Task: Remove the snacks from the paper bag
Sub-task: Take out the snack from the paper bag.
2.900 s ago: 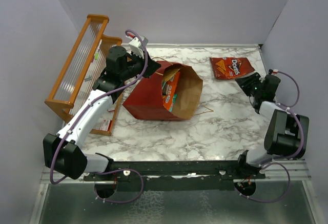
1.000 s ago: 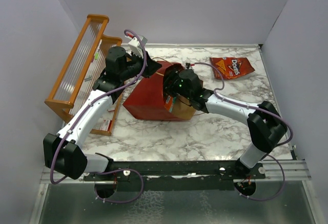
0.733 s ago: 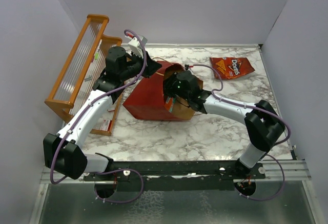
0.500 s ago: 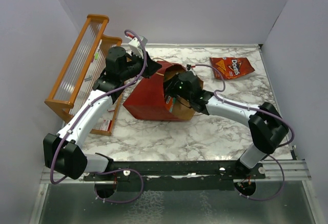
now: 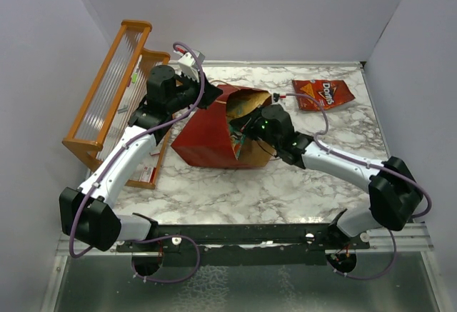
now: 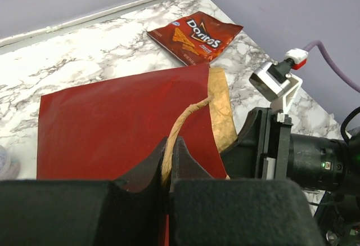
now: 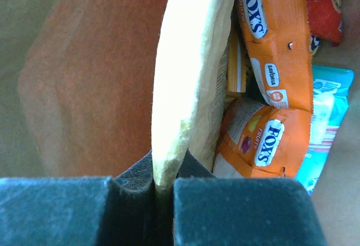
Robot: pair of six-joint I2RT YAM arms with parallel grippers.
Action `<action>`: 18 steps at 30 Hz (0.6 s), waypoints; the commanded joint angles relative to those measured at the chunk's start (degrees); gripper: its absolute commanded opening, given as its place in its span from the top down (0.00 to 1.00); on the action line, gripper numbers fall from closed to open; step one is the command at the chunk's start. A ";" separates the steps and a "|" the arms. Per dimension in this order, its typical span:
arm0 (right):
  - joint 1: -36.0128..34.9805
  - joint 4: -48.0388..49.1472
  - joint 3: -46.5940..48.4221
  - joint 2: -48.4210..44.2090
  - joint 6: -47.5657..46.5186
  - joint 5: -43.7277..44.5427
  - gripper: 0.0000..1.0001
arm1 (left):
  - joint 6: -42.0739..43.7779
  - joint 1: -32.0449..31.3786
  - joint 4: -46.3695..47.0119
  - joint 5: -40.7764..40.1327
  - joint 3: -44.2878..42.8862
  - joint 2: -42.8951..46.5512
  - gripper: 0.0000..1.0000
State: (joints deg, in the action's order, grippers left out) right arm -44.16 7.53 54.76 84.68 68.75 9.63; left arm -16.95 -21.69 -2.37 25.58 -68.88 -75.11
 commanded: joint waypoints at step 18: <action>-0.05 -10.86 -5.86 -29.75 -10.76 12.85 0.99 | 1.85 0.94 -1.75 -2.42 -1.77 0.69 1.00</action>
State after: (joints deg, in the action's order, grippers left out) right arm -44.16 -0.12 49.12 61.14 60.07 16.97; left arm -15.90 -21.43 -3.57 24.77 -68.88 -75.11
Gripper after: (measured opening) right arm 0.017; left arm 0.013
